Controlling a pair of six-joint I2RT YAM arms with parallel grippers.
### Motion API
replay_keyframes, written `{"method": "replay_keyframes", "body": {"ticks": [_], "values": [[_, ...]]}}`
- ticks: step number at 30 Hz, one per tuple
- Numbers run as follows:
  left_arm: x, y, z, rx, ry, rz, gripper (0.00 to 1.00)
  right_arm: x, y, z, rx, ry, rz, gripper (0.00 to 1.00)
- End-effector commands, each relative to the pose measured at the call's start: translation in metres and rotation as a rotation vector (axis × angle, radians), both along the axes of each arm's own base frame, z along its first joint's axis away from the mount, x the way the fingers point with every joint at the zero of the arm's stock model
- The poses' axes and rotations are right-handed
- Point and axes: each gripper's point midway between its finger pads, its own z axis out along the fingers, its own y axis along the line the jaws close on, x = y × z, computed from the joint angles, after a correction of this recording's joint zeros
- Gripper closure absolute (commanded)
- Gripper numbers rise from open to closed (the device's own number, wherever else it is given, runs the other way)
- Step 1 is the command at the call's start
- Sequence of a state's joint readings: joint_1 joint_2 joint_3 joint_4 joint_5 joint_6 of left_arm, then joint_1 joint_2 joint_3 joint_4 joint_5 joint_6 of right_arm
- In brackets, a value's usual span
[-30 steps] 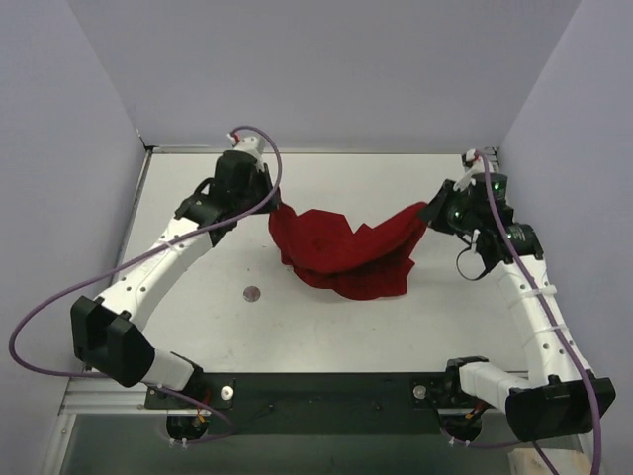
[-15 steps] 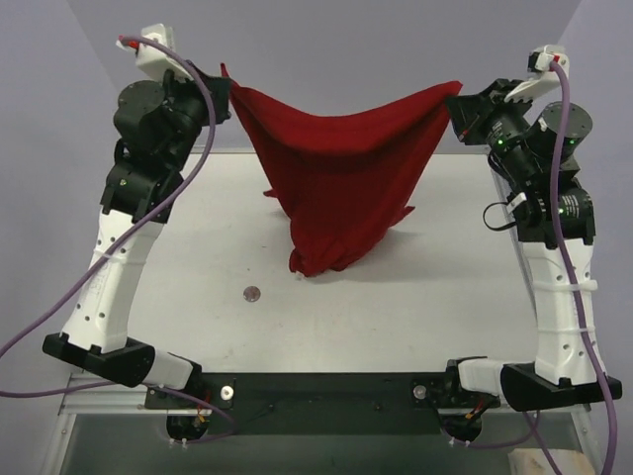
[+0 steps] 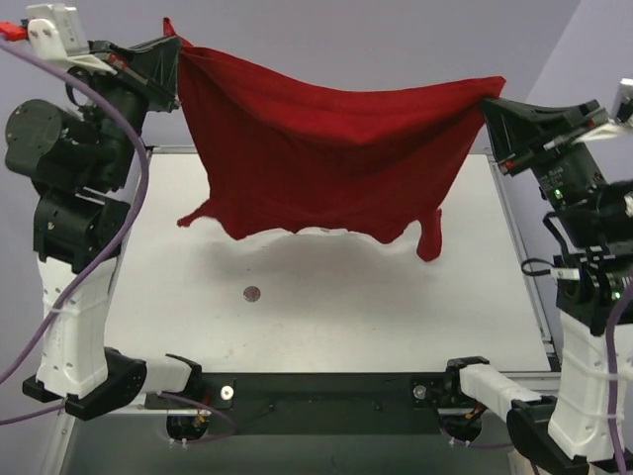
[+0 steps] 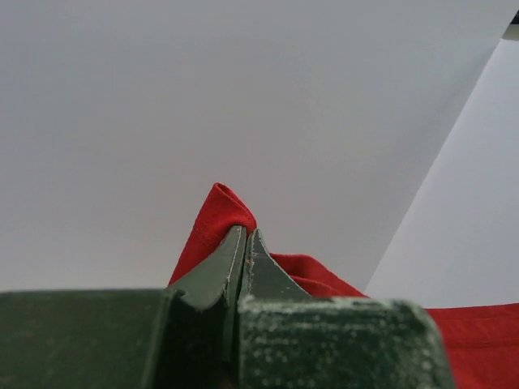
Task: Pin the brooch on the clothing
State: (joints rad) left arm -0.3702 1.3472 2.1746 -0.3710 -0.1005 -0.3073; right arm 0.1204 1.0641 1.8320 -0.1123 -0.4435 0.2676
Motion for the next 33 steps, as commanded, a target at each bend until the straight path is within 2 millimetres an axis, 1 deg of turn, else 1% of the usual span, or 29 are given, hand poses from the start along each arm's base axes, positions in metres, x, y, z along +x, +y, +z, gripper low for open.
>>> {"method": "replay_keyframes", "body": {"ticks": [1, 2, 3, 6, 7, 9, 11, 12, 15, 16, 18, 19, 20, 21, 22, 23, 24, 25, 26, 27, 28, 29, 30, 31, 32, 33], "values": [[-0.058, 0.015, 0.037, -0.020, -0.138, -0.032, 1.00, -0.075, 0.006, 0.048, -0.008, -0.250, 0.087, 1.00], [-0.070, 0.017, 0.040, -0.023, -0.155, -0.043, 1.00, -0.082, 0.006, 0.050, -0.001, -0.261, 0.093, 1.00], [-0.075, 0.018, 0.042, -0.030, -0.160, -0.053, 1.00, -0.098, 0.005, 0.056, 0.002, -0.292, 0.100, 1.00], [-0.094, 0.020, 0.047, -0.043, -0.184, -0.082, 1.00, -0.128, 0.007, 0.066, 0.006, -0.348, 0.133, 1.00], [-0.099, 0.021, 0.048, -0.043, -0.187, -0.085, 1.00, -0.133, 0.007, 0.068, 0.009, -0.355, 0.141, 1.00], [-0.103, 0.022, 0.050, -0.047, -0.191, -0.093, 1.00, -0.141, 0.007, 0.068, 0.009, -0.367, 0.142, 1.00], [-0.098, 0.019, 0.046, -0.041, -0.169, -0.098, 1.00, -0.144, 0.006, 0.066, 0.007, -0.370, 0.137, 1.00], [-0.097, 0.018, 0.046, -0.039, -0.165, -0.100, 1.00, -0.142, 0.005, 0.063, 0.006, -0.359, 0.134, 1.00], [-0.083, 0.013, 0.038, -0.026, -0.121, -0.101, 1.00, -0.129, 0.002, 0.052, -0.002, -0.320, 0.100, 1.00], [-0.072, 0.008, 0.033, -0.017, -0.095, -0.103, 1.00, -0.119, 0.001, 0.046, -0.002, -0.296, 0.083, 1.00], [-0.059, 0.004, 0.024, 0.000, -0.060, -0.099, 1.00, -0.105, -0.003, 0.037, -0.021, -0.266, 0.048, 1.00], [-0.044, -0.002, 0.015, 0.014, -0.026, -0.099, 1.00, -0.097, -0.004, 0.033, -0.028, -0.254, 0.034, 1.00], [-0.035, -0.005, 0.008, 0.024, -0.003, -0.097, 1.00, -0.080, -0.005, 0.020, -0.036, -0.198, 0.016, 1.00], [-0.027, -0.008, 0.003, 0.036, 0.015, -0.094, 1.00, -0.070, -0.006, 0.011, -0.055, -0.169, 0.000, 1.00], [-0.007, -0.015, -0.012, 0.054, 0.066, -0.093, 1.00, -0.061, -0.006, 0.005, -0.069, -0.152, -0.011, 1.00], [0.002, -0.023, -0.021, 0.074, 0.090, -0.118, 1.00, -0.042, -0.005, -0.012, -0.082, -0.100, -0.020, 1.00], [0.009, -0.026, -0.028, 0.087, 0.110, -0.118, 1.00, -0.032, -0.006, -0.021, -0.091, -0.075, -0.032, 1.00], [0.021, -0.030, -0.038, 0.101, 0.137, -0.115, 1.00, -0.023, -0.008, -0.028, -0.107, -0.058, -0.048, 1.00], [0.029, -0.030, -0.044, 0.107, 0.150, -0.105, 1.00, -0.015, -0.008, -0.035, -0.112, -0.037, -0.056, 1.00], [0.031, -0.027, -0.044, 0.115, 0.148, -0.092, 1.00, -0.009, -0.010, -0.039, -0.113, -0.025, -0.065, 1.00], [0.034, -0.026, -0.043, 0.117, 0.147, -0.087, 1.00, -0.008, -0.009, -0.038, -0.116, -0.025, -0.061, 1.00], [0.034, -0.026, -0.039, 0.117, 0.136, -0.085, 1.00, -0.001, -0.006, -0.037, -0.120, -0.018, -0.051, 1.00], [0.025, -0.022, -0.024, 0.108, 0.096, -0.083, 1.00, -0.011, -0.006, -0.018, -0.116, -0.060, -0.042, 1.00], [0.029, -0.024, -0.022, 0.109, 0.093, -0.083, 1.00, -0.012, -0.006, -0.010, -0.109, -0.070, -0.042, 1.00], [0.028, -0.024, -0.016, 0.105, 0.079, -0.086, 1.00, -0.008, -0.004, -0.002, -0.105, -0.074, -0.035, 1.00], [0.016, -0.021, 0.003, 0.090, 0.029, -0.089, 1.00, -0.018, -0.005, 0.017, -0.094, -0.118, -0.032, 1.00]]}}
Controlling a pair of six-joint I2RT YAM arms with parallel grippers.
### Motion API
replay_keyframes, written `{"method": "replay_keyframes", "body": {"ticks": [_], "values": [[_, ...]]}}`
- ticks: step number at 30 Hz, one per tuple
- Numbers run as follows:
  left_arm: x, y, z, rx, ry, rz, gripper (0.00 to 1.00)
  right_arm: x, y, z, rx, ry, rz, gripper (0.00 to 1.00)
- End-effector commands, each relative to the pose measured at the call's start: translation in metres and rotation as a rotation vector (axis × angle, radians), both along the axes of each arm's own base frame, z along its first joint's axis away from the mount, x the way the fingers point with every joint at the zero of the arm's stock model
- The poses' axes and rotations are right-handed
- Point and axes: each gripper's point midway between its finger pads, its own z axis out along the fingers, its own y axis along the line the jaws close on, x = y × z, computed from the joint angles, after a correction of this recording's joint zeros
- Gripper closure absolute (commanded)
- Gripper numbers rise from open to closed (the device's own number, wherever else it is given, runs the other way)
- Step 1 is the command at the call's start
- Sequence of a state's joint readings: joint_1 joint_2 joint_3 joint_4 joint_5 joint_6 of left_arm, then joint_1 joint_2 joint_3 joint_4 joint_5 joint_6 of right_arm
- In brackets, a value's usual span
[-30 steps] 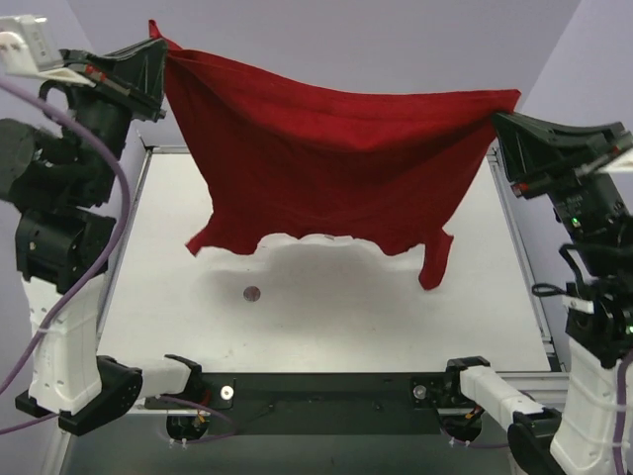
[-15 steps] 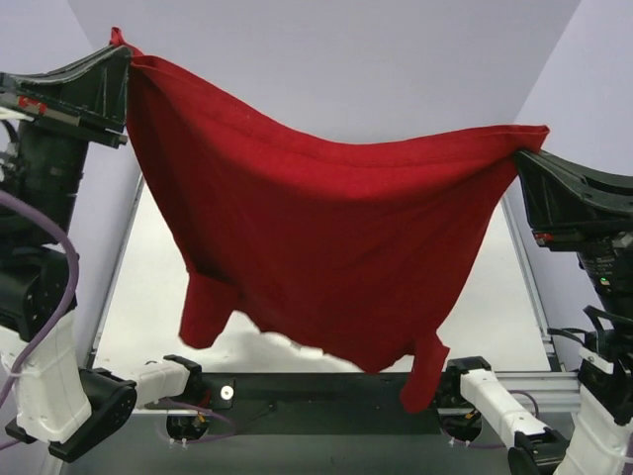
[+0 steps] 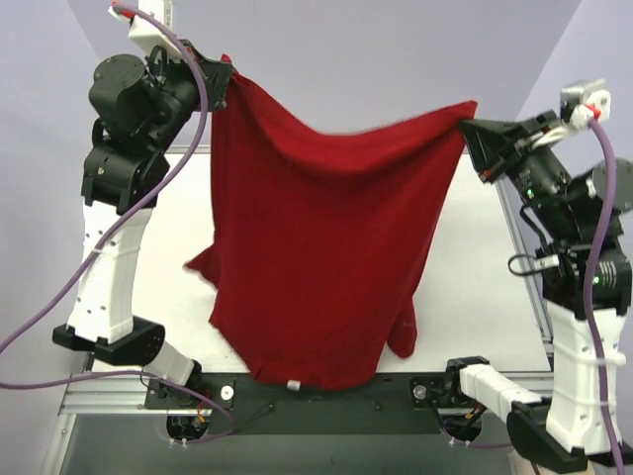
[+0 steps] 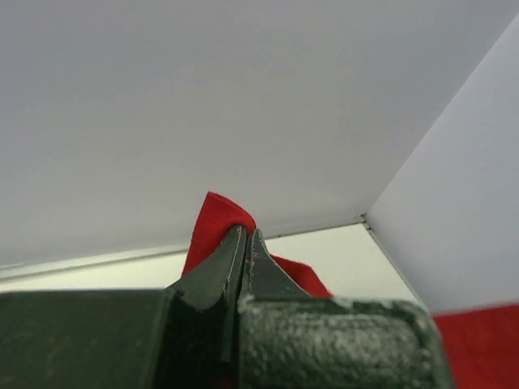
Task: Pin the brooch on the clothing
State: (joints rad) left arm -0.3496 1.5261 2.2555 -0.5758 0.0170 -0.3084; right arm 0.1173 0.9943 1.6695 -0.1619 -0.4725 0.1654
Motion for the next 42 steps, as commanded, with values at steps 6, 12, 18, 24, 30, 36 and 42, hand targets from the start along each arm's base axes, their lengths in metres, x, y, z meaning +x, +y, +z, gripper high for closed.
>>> {"method": "replay_keyframes", "body": {"ticks": [6, 12, 18, 24, 30, 36, 42], "values": [[-0.050, 0.016, 0.112, -0.108, -0.314, -0.017, 1.00, -0.021, -0.007, 0.108, 0.065, -0.255, -0.014, 1.00], [-0.057, 0.025, 0.129, -0.126, -0.384, 0.018, 1.00, -0.018, -0.011, 0.125, 0.079, -0.291, -0.039, 1.00], [-0.046, 0.022, 0.107, -0.099, -0.323, 0.019, 1.00, -0.010, -0.017, 0.105, 0.076, -0.252, -0.076, 1.00], [-0.068, 0.034, 0.099, -0.083, -0.293, 0.042, 1.00, -0.041, -0.014, 0.109, 0.050, -0.301, -0.044, 1.00], [-0.115, 0.038, 0.116, -0.135, -0.333, -0.026, 1.00, -0.093, -0.007, 0.124, 0.035, -0.409, 0.022, 1.00], [-0.157, 0.038, 0.134, -0.189, -0.393, -0.112, 1.00, -0.134, -0.005, 0.133, 0.017, -0.484, 0.059, 1.00], [-0.141, 0.025, 0.128, -0.189, -0.366, -0.151, 1.00, -0.123, -0.016, 0.125, 0.029, -0.469, -0.016, 1.00]]}}
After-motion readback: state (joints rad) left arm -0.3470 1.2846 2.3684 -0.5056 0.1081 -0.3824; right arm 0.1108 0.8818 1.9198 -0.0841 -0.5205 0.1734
